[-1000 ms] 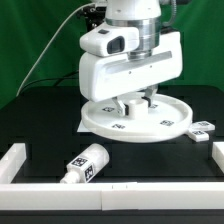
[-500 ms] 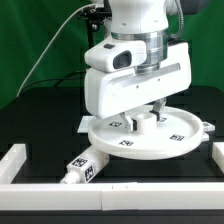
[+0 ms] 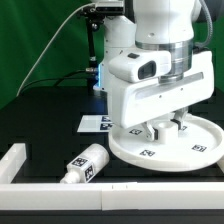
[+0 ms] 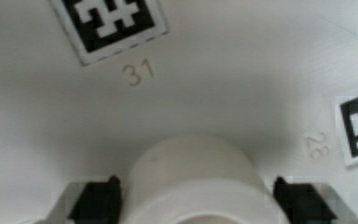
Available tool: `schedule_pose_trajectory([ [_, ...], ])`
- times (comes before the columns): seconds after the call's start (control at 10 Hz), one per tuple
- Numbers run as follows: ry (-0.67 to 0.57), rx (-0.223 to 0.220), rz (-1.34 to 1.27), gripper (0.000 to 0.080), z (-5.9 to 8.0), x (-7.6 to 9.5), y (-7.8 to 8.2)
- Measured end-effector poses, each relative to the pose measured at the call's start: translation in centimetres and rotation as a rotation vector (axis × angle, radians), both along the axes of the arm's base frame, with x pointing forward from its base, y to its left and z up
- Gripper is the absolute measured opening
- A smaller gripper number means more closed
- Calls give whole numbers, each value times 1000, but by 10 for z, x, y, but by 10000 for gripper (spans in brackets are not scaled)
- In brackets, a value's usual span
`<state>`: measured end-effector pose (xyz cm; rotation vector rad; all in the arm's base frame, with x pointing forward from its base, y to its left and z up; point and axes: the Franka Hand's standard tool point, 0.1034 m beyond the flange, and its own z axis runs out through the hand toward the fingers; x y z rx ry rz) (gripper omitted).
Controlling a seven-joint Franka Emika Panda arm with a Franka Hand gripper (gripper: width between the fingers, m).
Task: Assemble round table
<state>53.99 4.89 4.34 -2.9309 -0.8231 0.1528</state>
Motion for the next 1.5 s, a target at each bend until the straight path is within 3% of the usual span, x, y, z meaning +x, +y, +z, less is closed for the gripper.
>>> schedule_pose_trajectory([
  [0.2, -19, 1, -1, 407, -15, 1, 4],
  [0.9, -44, 4, 26, 407, -24, 4, -21],
  [1.5, -86, 10, 89, 407, -27, 18, -15],
])
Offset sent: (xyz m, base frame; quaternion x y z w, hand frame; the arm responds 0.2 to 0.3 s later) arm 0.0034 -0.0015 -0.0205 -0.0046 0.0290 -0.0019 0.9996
